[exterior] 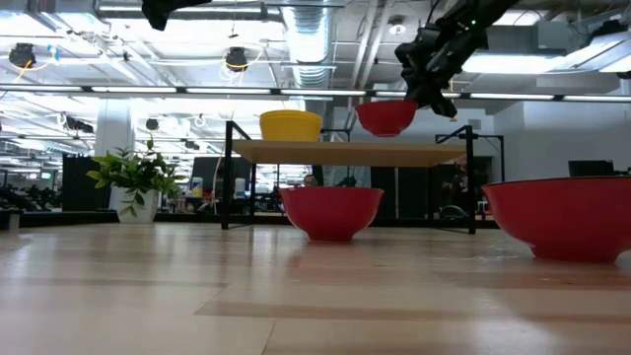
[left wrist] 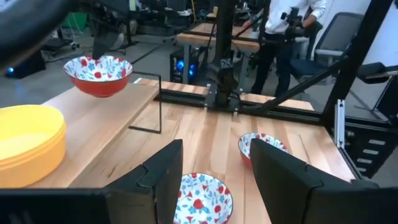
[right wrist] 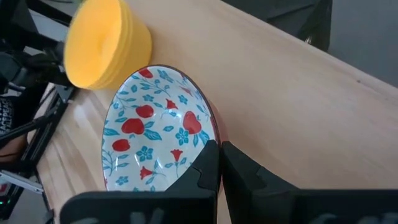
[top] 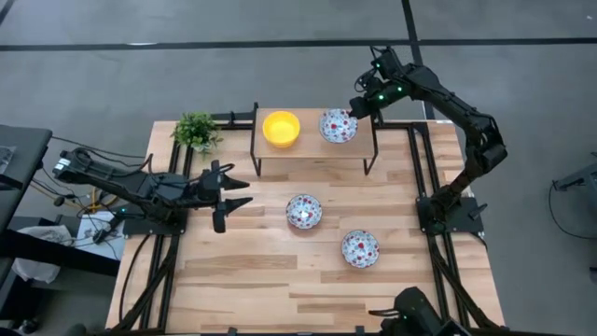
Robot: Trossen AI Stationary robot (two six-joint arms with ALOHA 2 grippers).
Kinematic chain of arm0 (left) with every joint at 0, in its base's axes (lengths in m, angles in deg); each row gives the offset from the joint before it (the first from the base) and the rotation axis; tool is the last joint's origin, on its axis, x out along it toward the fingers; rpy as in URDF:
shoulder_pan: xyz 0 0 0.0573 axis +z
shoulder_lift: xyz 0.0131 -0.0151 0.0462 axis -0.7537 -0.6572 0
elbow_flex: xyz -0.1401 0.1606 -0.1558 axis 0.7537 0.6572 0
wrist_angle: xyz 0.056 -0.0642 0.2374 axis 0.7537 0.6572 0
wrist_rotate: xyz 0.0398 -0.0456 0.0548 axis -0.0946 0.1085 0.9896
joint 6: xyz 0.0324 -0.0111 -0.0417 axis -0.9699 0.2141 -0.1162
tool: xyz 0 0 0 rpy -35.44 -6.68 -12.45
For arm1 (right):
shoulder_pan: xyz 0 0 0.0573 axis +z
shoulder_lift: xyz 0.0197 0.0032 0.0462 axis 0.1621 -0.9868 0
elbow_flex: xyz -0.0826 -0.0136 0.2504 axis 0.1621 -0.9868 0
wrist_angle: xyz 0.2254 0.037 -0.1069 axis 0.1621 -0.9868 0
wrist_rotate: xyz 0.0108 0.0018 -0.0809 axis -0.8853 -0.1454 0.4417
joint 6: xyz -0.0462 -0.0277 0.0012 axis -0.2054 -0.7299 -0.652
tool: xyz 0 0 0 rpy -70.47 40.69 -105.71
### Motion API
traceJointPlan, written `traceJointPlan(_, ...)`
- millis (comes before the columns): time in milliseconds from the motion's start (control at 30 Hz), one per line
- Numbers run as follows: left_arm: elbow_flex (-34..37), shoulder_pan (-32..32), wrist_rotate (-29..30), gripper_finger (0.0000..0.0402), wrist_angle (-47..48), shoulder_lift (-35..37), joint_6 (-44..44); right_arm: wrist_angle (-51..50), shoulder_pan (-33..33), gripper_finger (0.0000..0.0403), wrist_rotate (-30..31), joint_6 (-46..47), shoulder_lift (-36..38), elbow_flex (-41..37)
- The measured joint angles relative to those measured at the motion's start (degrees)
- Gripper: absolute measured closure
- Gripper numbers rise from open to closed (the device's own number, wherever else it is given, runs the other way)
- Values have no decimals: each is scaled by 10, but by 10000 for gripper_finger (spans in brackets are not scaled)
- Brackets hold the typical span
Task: Pick & Place Mini bowls
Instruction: Put the bottom left white bowl on the shelf
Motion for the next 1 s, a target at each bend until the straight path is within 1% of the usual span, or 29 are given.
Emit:
traceJointPlan(200, 25, 0, -1, 215, -10, 22, 0, 6, 0, 403, 3, -4, -11, 0)
traceJointPlan(500, 26, 0, -1, 215, -14, 23, 0, 19, 1, 403, 11, -4, -16, 0)
traceJointPlan(633, 26, 0, 0, 215, -15, 23, 0, 16, 1, 403, 27, -4, -16, 0)
traceJointPlan(1000, 26, 0, -3, 215, -18, 23, 0, 16, 1, 403, 34, -4, -16, 0)
